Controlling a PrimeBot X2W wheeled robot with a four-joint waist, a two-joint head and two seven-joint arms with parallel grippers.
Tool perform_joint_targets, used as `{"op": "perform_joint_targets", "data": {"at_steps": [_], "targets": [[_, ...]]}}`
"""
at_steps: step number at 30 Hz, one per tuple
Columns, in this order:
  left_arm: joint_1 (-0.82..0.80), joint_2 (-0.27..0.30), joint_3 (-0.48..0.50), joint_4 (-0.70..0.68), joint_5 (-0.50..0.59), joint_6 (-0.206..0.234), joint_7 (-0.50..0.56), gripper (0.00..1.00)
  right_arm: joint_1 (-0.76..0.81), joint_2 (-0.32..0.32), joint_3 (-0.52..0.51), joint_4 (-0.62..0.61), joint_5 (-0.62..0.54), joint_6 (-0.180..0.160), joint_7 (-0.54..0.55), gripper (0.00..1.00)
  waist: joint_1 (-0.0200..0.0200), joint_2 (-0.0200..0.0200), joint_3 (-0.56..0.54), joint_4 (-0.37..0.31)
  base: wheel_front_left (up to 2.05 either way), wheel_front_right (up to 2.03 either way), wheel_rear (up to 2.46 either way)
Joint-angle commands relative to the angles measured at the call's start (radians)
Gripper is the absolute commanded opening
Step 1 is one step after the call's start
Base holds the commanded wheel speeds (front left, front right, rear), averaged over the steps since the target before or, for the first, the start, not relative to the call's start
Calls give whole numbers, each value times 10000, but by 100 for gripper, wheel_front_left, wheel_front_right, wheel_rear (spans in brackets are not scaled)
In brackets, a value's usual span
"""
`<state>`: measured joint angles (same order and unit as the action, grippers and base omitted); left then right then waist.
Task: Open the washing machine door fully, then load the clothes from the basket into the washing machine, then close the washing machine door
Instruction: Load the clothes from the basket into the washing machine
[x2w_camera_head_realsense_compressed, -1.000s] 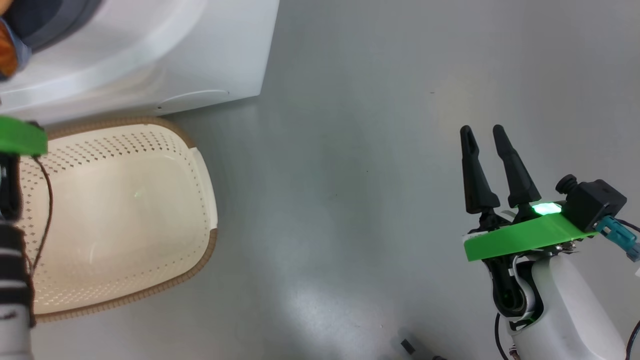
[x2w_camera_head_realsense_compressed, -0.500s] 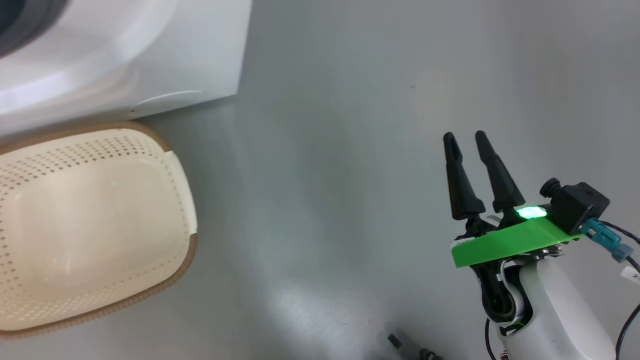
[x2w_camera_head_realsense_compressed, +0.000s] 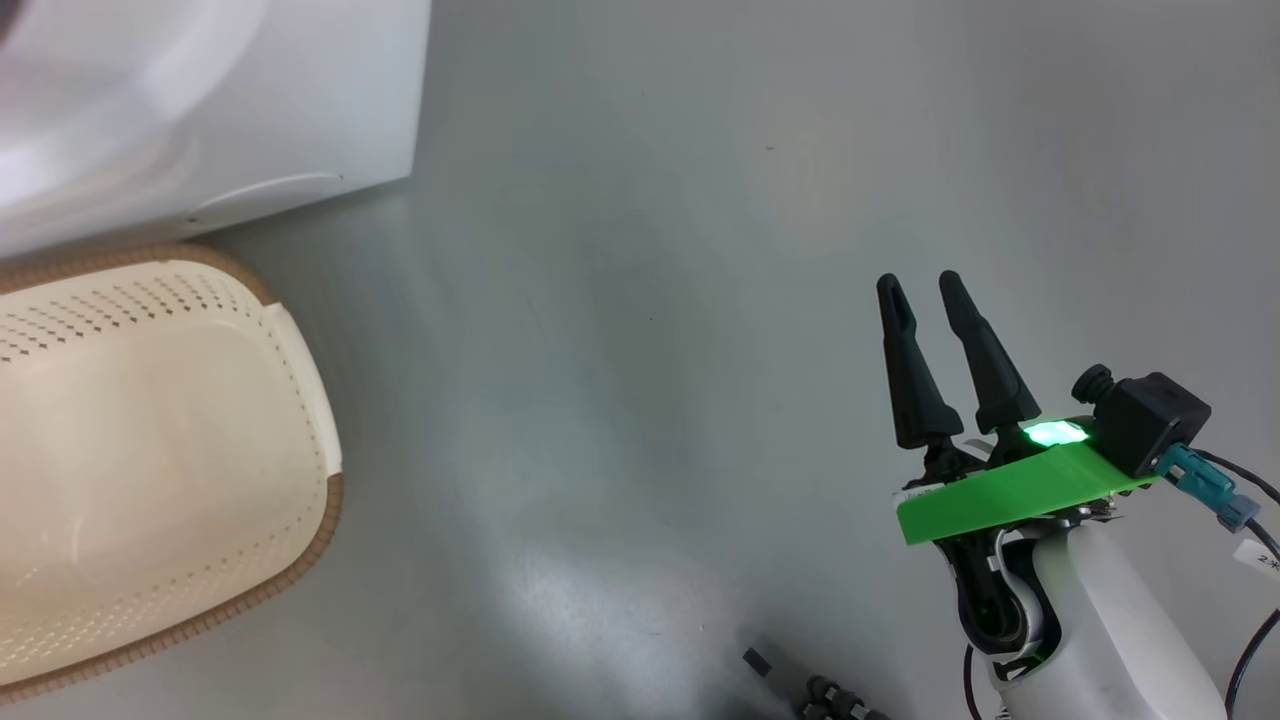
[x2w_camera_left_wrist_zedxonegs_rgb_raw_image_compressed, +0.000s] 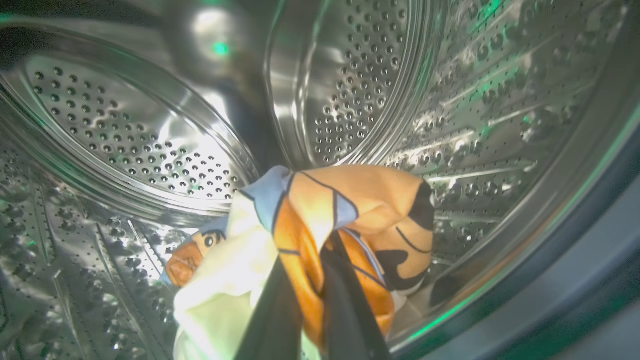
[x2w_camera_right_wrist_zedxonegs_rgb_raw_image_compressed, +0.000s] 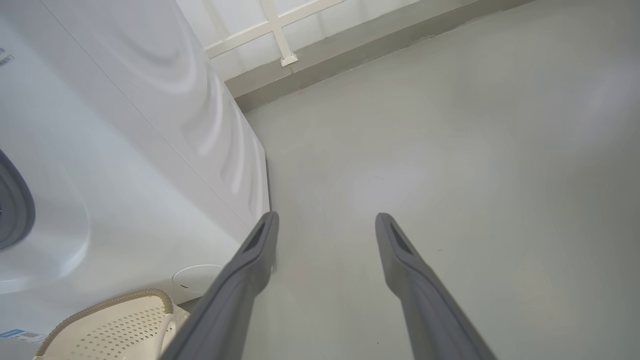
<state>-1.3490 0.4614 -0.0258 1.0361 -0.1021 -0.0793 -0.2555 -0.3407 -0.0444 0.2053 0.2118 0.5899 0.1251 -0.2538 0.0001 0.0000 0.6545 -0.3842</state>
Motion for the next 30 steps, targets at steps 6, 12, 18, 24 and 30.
{"op": "perform_joint_targets", "data": {"at_steps": [6, 12, 18, 24, 30], "targets": [[-508, 590, -448, 1094, 483, 25, 170, 0, 250, -59, 270, -266, 163, 56, -80, 100, -1, 0, 116, 14, 0, 0, 0], [-964, 621, -740, 1883, 636, 4, 817, 44, 233, -59, 362, -260, 222, 56, -80, 100, -1, 0, 39, 50, 0, 0, 0], [-1062, 557, -783, 2244, 481, -59, 1207, 100, 269, -59, 315, -216, 200, 56, -80, 100, -1, 0, -107, 131, 0, 0, 0], [-895, 364, -668, 2367, 142, -144, 1024, 100, 257, -59, 185, -183, 60, 56, -80, 100, -1, 0, -323, 304, 0, 0, 0], [-420, 107, -513, 2432, -262, -262, 577, 100, 265, -59, 82, -133, -131, 56, -80, 100, -1, 0, -697, 512, 0, 0, 0]]}}
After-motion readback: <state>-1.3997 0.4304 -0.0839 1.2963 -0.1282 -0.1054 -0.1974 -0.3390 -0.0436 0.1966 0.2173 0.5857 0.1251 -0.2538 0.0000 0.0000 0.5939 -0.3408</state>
